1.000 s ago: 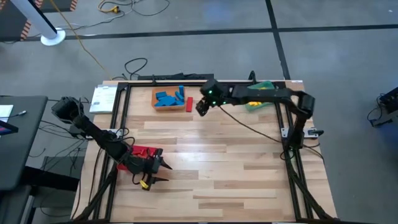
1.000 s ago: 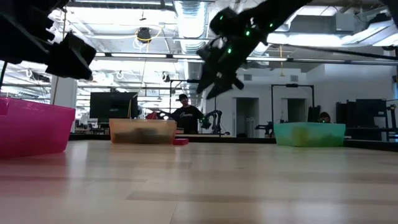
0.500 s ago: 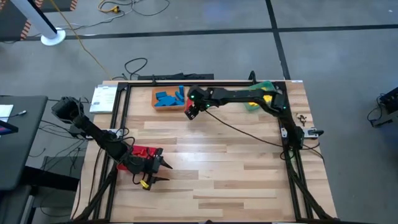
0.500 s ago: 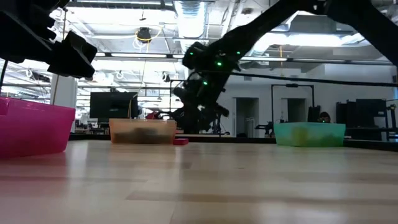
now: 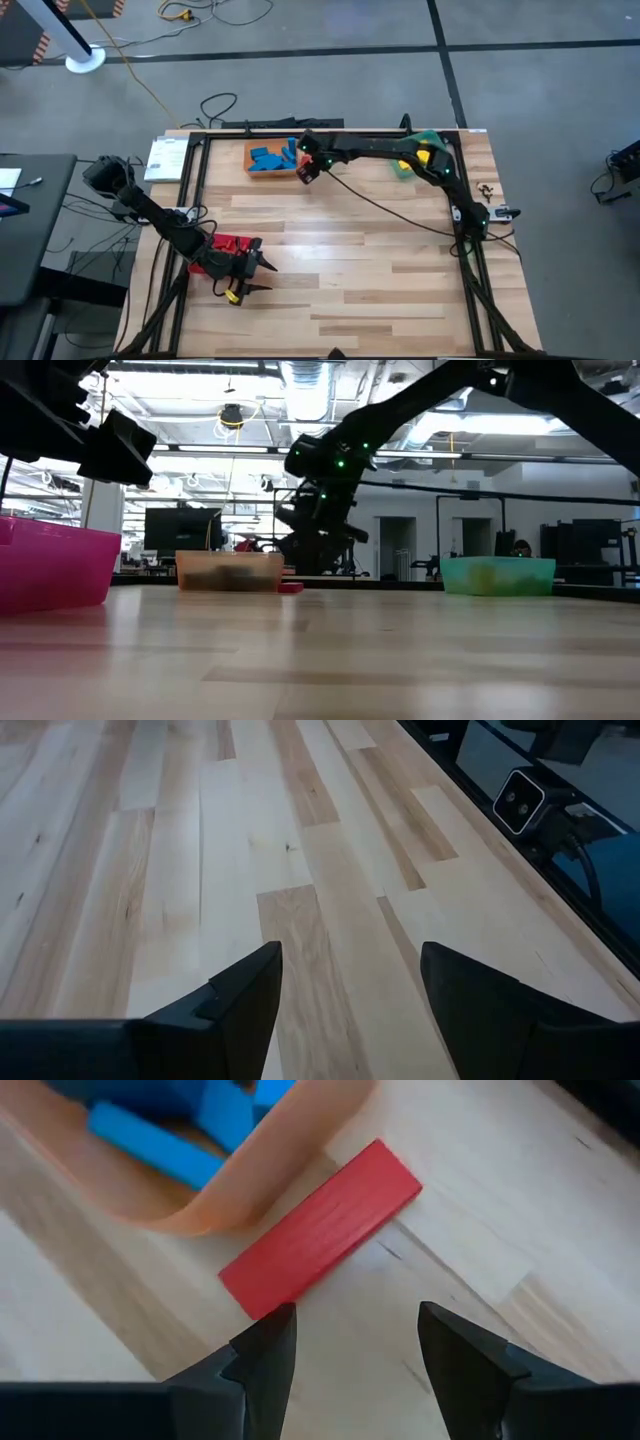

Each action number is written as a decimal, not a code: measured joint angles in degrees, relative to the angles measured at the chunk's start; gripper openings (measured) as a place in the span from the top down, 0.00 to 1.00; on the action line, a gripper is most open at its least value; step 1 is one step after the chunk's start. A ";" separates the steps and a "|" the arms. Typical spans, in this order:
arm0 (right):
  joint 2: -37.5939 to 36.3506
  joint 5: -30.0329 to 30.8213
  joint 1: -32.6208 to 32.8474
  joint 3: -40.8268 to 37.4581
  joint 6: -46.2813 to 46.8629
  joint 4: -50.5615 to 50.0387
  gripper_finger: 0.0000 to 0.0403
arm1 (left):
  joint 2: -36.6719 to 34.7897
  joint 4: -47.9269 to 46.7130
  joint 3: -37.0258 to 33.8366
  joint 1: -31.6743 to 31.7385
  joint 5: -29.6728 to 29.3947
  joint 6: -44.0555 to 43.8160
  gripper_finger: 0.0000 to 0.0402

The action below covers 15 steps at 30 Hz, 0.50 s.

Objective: Sort blocks
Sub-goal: Put the red block into the red bin

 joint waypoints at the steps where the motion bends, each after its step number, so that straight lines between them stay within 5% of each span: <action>1: -0.03 -1.34 -0.28 0.02 0.43 -0.34 0.45 | 0.00 0.01 0.00 0.00 0.01 0.22 0.41; 15: -0.47 -14.68 0.25 3.16 -3.65 -8.16 0.45 | -0.02 0.13 0.00 0.13 -5.18 0.95 0.41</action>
